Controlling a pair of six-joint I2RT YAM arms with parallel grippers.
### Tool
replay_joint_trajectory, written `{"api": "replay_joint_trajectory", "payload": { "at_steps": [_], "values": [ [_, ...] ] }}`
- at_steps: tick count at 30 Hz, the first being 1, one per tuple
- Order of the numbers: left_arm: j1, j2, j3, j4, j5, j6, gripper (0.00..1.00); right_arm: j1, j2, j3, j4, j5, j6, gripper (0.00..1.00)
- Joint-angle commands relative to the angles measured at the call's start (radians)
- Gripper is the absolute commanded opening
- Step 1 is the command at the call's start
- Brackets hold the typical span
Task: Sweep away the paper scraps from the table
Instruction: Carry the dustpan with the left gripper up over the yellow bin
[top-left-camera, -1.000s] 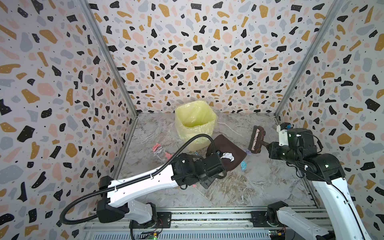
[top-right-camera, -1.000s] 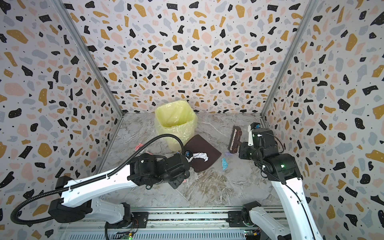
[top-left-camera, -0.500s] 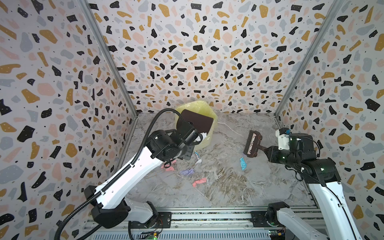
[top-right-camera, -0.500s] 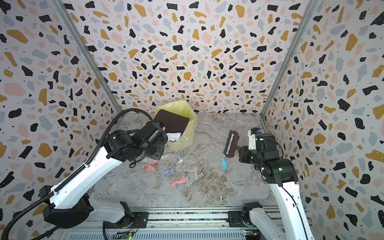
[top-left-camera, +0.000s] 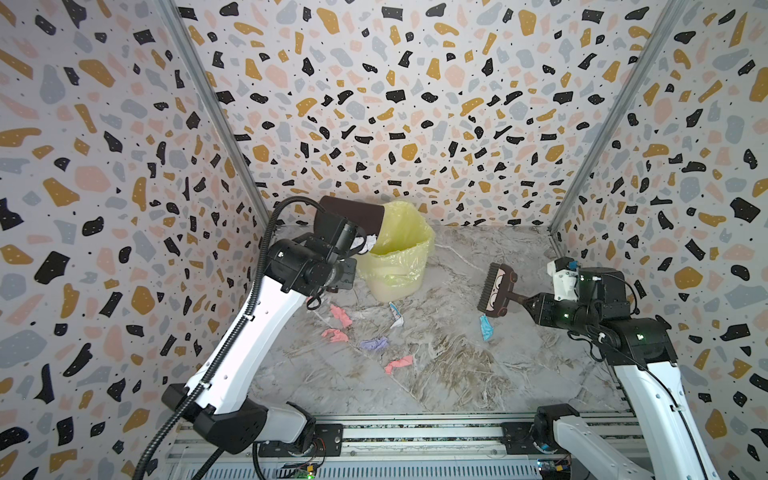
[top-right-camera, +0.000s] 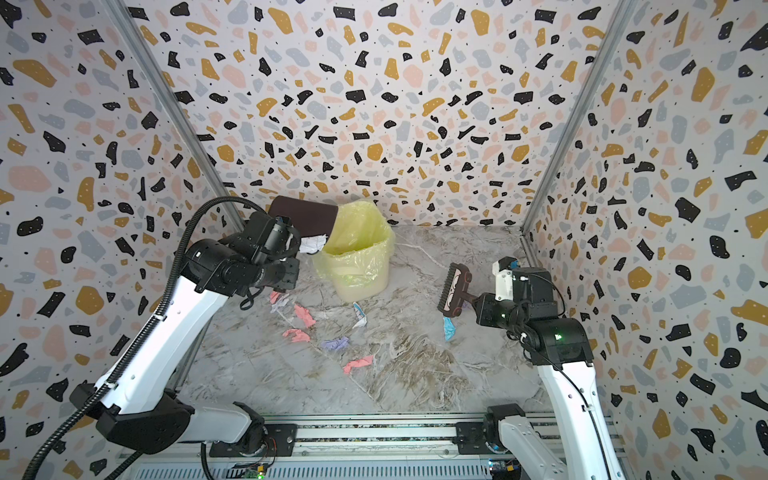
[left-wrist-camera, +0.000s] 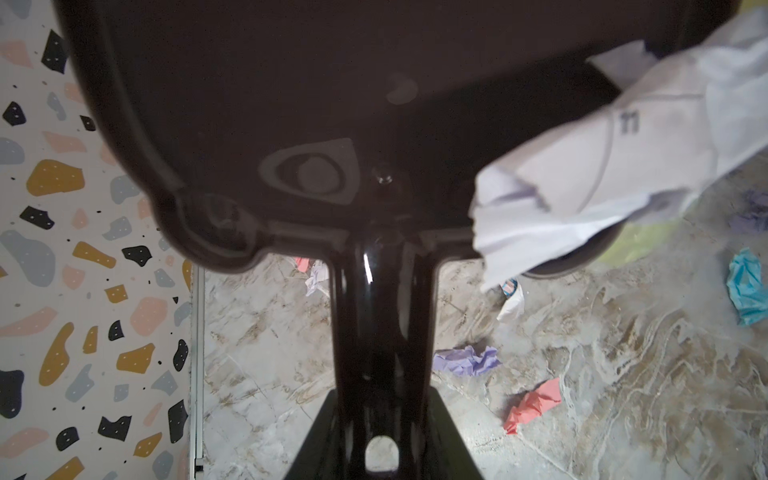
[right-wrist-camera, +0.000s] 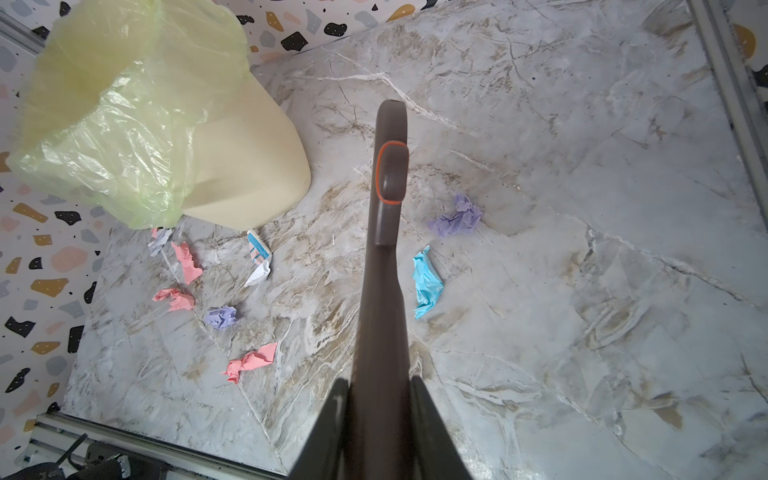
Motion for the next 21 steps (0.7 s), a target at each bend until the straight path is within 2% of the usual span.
{"api": "replay_joint_trajectory", "payload": {
  "at_steps": [1, 9, 21],
  "values": [
    [0.064, 0.04, 0.05, 0.093, 0.027, 0.063, 0.0, -0.009, -0.022, 0.009, 0.027, -0.039, 0.005, 0.0],
    [0.098, 0.178, 0.135, 0.116, 0.072, 0.109, 0.0, -0.02, -0.038, 0.021, -0.035, -0.058, 0.007, 0.0],
    [0.097, 0.234, 0.132, 0.075, -0.034, 0.158, 0.0, -0.024, -0.035, 0.019, -0.068, -0.089, 0.001, 0.0]
  ]
}}
